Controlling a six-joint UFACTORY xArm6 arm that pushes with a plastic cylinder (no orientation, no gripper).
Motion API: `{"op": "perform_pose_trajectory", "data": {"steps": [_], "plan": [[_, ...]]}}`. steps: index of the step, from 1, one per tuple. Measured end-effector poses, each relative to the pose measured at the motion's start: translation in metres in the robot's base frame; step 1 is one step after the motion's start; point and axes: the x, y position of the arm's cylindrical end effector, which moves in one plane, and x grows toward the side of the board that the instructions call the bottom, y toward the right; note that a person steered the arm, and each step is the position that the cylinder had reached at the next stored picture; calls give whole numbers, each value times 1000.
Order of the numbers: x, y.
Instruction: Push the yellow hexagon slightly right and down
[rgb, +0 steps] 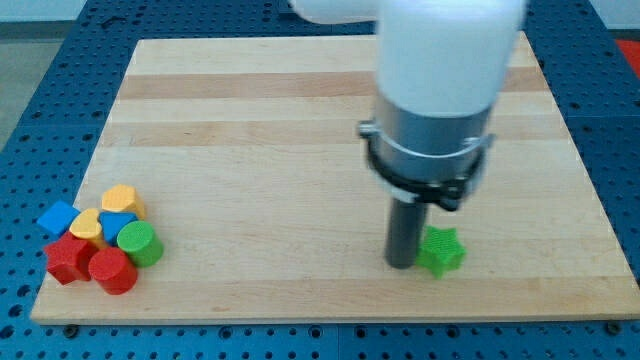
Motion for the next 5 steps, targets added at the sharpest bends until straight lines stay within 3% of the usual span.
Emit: {"op": "perform_pose_trajectory", "data": {"steps": [1,2,3,5], "plan": [[0,59],[0,77],[0,44],[-23,-106]]}}
